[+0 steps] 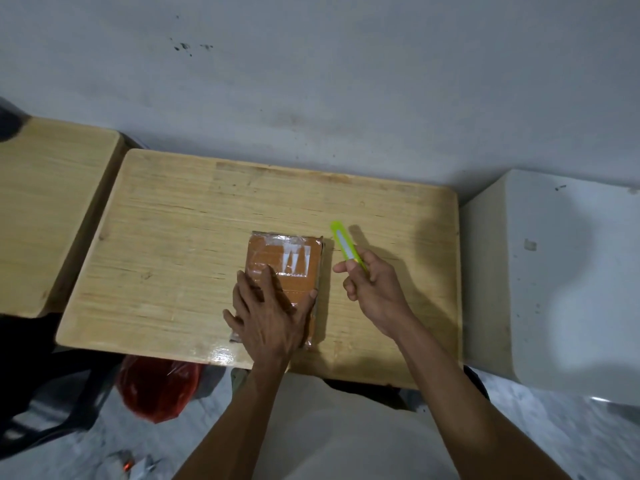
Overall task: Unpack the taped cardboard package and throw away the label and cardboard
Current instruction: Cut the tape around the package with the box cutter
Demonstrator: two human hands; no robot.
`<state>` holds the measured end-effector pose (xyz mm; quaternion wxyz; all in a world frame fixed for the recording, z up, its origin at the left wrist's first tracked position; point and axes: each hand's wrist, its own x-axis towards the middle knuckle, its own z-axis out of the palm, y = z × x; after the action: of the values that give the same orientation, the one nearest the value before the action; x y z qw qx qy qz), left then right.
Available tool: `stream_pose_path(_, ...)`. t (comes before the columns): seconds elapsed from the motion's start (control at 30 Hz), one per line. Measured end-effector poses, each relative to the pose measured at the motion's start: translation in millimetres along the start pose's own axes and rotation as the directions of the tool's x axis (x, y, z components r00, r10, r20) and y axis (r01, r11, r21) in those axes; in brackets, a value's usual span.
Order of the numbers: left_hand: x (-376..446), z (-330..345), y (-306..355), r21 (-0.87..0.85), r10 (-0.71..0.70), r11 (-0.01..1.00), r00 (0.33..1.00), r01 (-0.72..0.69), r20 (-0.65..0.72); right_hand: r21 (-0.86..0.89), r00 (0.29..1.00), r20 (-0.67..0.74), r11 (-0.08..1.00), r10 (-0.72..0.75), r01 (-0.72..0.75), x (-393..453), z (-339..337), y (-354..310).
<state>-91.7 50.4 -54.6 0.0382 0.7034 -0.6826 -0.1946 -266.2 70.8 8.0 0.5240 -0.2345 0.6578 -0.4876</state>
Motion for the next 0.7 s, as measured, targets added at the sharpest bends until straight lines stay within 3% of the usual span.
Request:
stream_pose_path(0.23, 0, 4, -2, 0.029, 0.007, 1.0, 1.0, -0.007, -0.018, -0.148, 0.998, -0.053, 0.989, -0.019, 0.01, 21, -3, 9)
stream_pose_path(0.4, 0, 4, -2, 0.034, -0.001, 0.999, 1.0, 0.001, -0.013, -0.409, 0.982, -0.032, 0.899, -0.186, 0.157, 33, -5, 14)
stream_pose_path(0.57, 0, 3, -2, 0.033, -0.004, 0.999, 1.0, 0.005, -0.006, -0.612, 0.963, 0.186, 0.745, -0.192, 0.267, 47, 0, -2)
stream_pose_path(0.7, -1, 3, -1, 0.031, -0.006, 1.0, 1.0, 0.007, -0.028, -0.695, 0.892, 0.407, 0.567, -0.198, 0.443, 71, 12, -18)
